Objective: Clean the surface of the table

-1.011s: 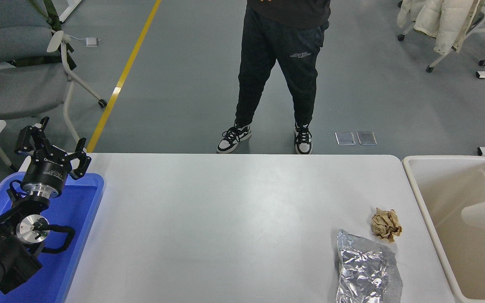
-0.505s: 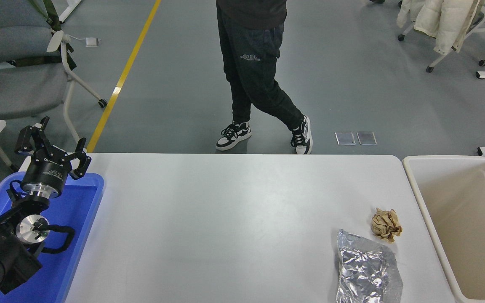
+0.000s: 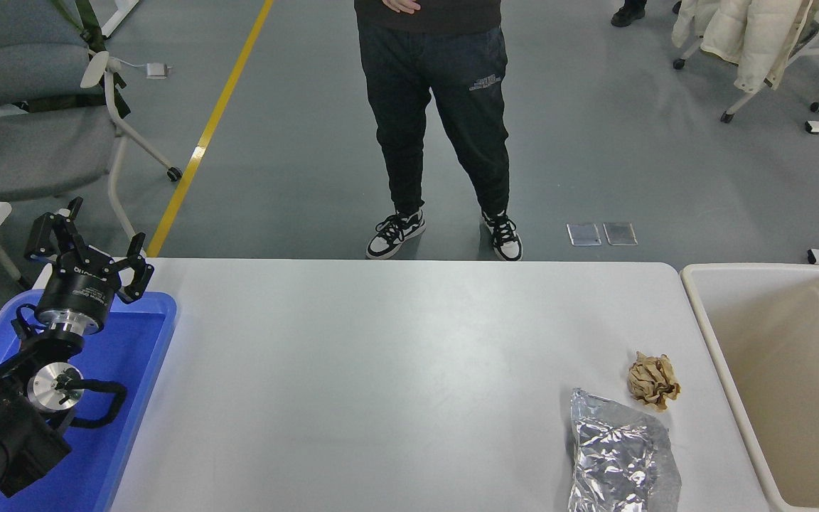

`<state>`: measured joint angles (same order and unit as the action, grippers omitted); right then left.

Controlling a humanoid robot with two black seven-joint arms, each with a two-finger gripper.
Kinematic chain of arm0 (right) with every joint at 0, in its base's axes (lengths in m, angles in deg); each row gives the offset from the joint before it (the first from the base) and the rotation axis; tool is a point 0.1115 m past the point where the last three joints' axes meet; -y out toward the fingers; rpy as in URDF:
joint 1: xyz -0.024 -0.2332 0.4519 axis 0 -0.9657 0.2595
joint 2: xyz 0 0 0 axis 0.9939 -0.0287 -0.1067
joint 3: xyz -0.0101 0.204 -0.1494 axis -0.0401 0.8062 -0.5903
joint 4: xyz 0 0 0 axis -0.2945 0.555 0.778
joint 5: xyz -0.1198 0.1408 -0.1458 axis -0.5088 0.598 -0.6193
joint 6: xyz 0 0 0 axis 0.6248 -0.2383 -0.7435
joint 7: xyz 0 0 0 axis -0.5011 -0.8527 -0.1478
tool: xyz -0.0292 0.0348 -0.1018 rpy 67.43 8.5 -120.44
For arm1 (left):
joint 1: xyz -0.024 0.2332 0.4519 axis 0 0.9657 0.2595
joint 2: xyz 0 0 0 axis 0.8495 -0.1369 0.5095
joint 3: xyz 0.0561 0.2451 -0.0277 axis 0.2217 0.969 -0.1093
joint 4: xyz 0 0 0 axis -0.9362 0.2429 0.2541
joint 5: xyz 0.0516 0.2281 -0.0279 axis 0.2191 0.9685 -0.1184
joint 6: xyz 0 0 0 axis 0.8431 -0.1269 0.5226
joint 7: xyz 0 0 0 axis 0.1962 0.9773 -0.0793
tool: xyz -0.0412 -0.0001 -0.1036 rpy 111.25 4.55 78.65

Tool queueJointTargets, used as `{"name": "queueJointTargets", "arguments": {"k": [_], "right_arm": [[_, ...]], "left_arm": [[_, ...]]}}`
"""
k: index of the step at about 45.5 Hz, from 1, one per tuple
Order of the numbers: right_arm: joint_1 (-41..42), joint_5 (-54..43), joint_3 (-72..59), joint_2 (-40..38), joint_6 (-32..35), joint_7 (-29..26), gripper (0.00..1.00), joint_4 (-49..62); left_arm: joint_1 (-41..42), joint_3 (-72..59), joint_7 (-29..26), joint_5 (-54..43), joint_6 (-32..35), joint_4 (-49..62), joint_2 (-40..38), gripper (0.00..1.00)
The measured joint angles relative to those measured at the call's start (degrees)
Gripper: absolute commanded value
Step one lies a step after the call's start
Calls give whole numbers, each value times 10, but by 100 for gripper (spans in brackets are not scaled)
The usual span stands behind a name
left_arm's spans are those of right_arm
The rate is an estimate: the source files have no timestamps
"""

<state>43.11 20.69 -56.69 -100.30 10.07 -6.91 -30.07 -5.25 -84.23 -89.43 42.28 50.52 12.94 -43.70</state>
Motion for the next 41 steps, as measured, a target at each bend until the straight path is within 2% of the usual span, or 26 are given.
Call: {"name": "queueJointTargets", "arguments": {"k": [13,25,41], "right_arm": [[-21,11,207,-47,54,5,99,-142],[-75,13,354,-63,88,6,99,-295],[-117,-7,490,17,161,7,99,-376]], "left_arm": [[0,0,0,0,0,0,0,100],[0,0,0,0,0,0,0,100],[0,0,0,0,0,0,0,100]]}}
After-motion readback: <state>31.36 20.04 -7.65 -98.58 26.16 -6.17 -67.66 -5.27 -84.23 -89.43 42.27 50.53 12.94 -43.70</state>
